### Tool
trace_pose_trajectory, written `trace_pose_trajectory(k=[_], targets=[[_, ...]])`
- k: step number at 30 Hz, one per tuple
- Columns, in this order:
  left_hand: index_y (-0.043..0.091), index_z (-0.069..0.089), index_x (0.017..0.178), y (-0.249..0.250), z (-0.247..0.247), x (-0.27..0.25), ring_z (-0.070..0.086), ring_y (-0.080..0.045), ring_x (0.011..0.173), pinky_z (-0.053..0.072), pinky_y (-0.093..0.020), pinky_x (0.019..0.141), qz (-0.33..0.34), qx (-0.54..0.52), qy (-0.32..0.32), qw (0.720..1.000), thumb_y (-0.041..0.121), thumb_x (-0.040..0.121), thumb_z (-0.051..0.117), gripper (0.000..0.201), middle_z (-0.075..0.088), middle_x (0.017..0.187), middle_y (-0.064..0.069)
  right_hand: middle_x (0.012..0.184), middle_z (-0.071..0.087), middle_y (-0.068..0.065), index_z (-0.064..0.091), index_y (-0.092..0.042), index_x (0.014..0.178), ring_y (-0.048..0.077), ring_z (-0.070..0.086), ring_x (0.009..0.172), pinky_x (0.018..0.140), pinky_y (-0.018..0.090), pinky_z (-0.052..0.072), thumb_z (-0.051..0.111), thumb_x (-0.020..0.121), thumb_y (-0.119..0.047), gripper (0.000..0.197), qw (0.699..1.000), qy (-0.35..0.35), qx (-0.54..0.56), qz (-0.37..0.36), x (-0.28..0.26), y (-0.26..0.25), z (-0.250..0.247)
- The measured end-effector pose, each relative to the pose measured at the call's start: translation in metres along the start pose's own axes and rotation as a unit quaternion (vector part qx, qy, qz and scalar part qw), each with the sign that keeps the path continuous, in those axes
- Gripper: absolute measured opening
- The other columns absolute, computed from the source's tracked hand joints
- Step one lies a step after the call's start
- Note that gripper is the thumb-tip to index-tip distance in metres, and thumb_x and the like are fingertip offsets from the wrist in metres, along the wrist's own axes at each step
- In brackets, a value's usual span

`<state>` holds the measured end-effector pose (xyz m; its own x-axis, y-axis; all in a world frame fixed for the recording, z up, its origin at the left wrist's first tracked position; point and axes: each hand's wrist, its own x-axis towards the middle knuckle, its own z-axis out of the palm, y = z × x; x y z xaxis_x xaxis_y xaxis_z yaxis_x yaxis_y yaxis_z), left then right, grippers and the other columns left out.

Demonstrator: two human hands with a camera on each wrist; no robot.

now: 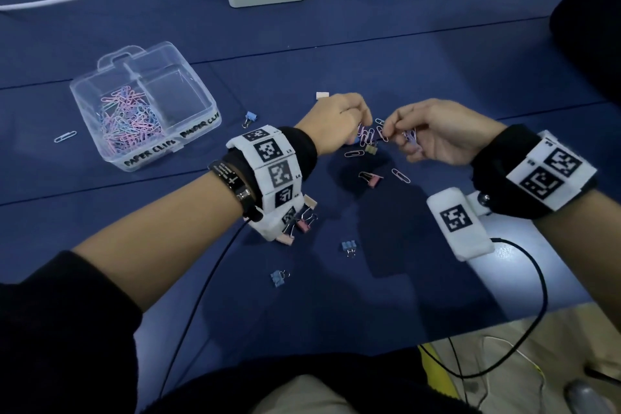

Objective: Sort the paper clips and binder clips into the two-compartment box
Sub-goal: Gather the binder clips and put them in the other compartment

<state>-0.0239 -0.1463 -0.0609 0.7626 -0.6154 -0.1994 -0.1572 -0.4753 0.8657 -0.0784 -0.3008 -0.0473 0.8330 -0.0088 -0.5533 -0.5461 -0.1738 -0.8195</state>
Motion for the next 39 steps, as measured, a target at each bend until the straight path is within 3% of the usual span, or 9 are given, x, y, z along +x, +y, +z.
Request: trace_pose_trajectory(k=[2,5,9,13,17,23,26,33,39], targets=[[0.012,0.049,0.062,-0.009,0.006,-0.002,0.040,0.000,0.033,0.033,-0.012,0.042,-0.024,-0.018,0.000,1.000,-0.004,0.087,0.030,0.035,0.042,0.053,-0.001,0.056,0.039,0.002,0.055,-0.010,0.069,0.007,0.035,0.036,0.039,0.018,0.029,0.046,0.086,-0.005,0.020,0.991,0.010,-0.132,0.012,-0.002,0.000,0.005],[0.018,0.039,0.050,-0.024,0.019,-0.010,0.044,-0.018,0.058,0.036,-0.025,0.063,-0.002,0.050,0.028,0.998,0.010,0.085,0.034,0.035,0.044,0.057,-0.002,0.065,0.052,-0.003,0.056,-0.018,0.069,0.020,0.054,0.069,0.069,0.028,0.043,0.066,0.078,-0.021,0.014,0.887,0.036,-0.460,-0.003,-0.008,0.007,0.012],[0.018,0.034,0.050,0.002,0.013,-0.008,0.047,-0.031,0.070,0.037,-0.032,0.063,0.065,0.195,-0.002,0.979,0.017,0.084,0.033,0.034,0.045,0.060,-0.005,0.082,0.054,0.001,0.055,-0.014,0.086,0.023,0.052,0.082,0.065,0.028,0.039,0.077,0.069,-0.029,0.032,0.844,0.040,-0.535,0.006,-0.014,0.011,0.018],[0.013,0.036,0.055,0.011,0.007,-0.001,0.046,-0.028,0.070,0.029,-0.027,0.061,0.106,0.350,-0.013,0.931,0.019,0.089,0.039,0.035,0.050,0.065,-0.007,0.085,0.058,0.008,0.055,-0.012,0.079,0.024,0.054,0.080,0.060,0.027,0.039,0.076,0.072,-0.017,0.022,0.839,0.042,-0.543,0.004,-0.008,0.014,0.020],[0.017,0.037,0.052,0.006,0.008,-0.002,0.049,-0.026,0.073,0.030,-0.027,0.062,0.097,0.367,-0.054,0.924,0.027,0.088,0.046,0.038,0.054,0.074,-0.007,0.084,0.057,0.009,0.055,-0.011,0.076,0.022,0.052,0.079,0.052,0.021,0.035,0.068,0.079,-0.012,0.013,0.845,0.039,-0.534,-0.009,-0.008,0.016,0.021],[0.015,0.071,0.088,0.005,0.012,-0.001,0.058,-0.021,0.090,0.035,-0.026,0.066,0.125,0.403,-0.126,0.898,0.043,0.076,0.069,0.030,0.060,0.086,0.001,0.093,0.059,0.018,0.054,-0.009,0.083,0.030,0.053,0.084,0.068,0.032,0.042,0.050,0.081,-0.001,0.009,0.852,0.105,-0.511,-0.048,-0.008,0.019,0.020],[0.020,0.072,0.099,0.002,0.017,0.002,0.058,-0.023,0.096,0.034,-0.027,0.067,0.124,0.424,-0.135,0.887,0.044,0.079,0.067,0.032,0.064,0.098,-0.002,0.114,0.056,0.020,0.055,-0.006,0.106,0.035,0.052,0.109,0.089,0.038,0.043,0.044,0.083,0.001,0.026,0.855,0.133,-0.497,-0.060,-0.004,0.019,0.016],[0.011,0.070,0.095,-0.002,0.007,0.001,0.058,-0.027,0.096,0.042,-0.030,0.071,0.106,0.414,-0.134,0.894,0.025,0.085,0.060,0.020,0.065,0.096,-0.010,0.119,0.046,0.024,0.057,0.000,0.104,0.040,0.049,0.107,0.091,0.036,0.040,0.038,0.082,0.005,0.029,0.869,0.205,-0.444,-0.080,0.002,0.011,0.017],[0.014,0.035,0.059,-0.006,-0.007,-0.004,0.039,-0.015,0.060,0.030,-0.025,0.055,0.028,0.262,-0.047,0.964,0.021,0.093,0.042,0.035,0.041,0.063,0.001,0.119,0.050,0.023,0.060,0.004,0.099,0.037,0.050,0.108,0.093,0.035,0.039,0.040,0.079,0.012,0.030,0.870,0.210,-0.434,-0.100,0.008,0.009,0.017]])
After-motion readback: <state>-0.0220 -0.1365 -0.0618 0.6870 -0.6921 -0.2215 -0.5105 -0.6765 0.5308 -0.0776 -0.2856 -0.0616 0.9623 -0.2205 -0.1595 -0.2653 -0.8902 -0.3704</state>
